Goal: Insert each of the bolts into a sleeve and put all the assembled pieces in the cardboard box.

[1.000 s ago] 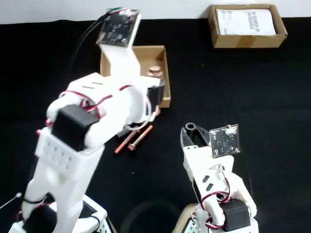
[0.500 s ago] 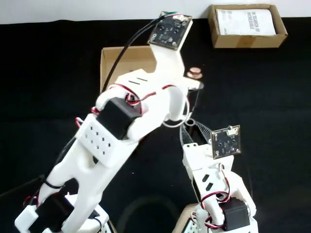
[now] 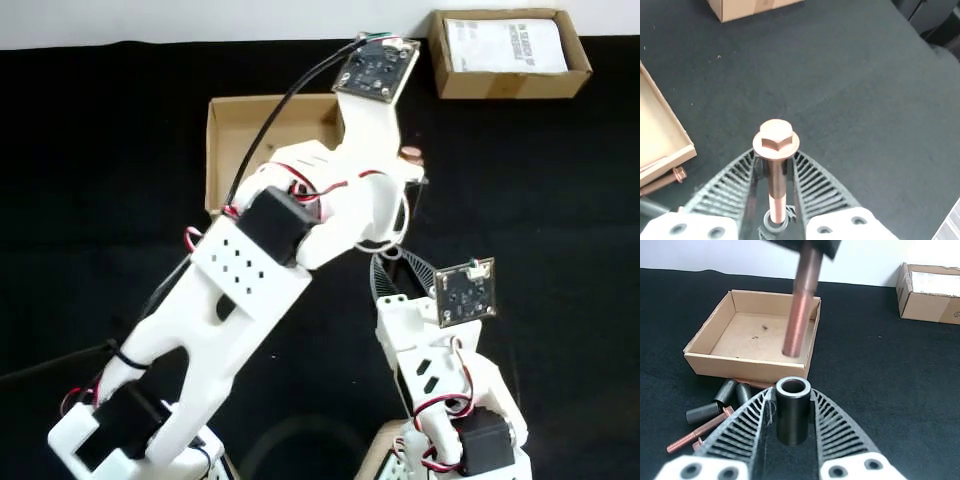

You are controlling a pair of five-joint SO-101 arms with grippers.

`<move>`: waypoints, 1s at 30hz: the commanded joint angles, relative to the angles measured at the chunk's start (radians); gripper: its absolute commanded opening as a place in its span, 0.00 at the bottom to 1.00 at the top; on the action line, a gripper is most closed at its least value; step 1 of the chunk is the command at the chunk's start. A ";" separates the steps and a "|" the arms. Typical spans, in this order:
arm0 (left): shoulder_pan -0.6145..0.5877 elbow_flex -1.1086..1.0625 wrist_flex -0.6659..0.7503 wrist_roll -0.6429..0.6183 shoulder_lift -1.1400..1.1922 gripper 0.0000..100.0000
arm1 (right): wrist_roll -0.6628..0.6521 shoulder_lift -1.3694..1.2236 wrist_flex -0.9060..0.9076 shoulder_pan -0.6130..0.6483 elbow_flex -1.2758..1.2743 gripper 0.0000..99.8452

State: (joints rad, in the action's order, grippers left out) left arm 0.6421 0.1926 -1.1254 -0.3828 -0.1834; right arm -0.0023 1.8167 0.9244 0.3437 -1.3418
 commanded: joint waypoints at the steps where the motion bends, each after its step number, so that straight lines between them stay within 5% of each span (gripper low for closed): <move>1: 0.005 -0.019 0.028 -0.006 -0.001 0.01 | 0.009 0.007 -0.021 0.001 0.004 0.01; 30: 0.085 -0.579 0.227 -0.002 -0.400 0.01 | 0.009 0.001 -0.021 -0.001 0.002 0.01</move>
State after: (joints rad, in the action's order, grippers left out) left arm 0.7004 -0.3583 -0.9106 -0.3844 -0.5025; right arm -0.0023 1.8151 0.9244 0.3437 -1.3433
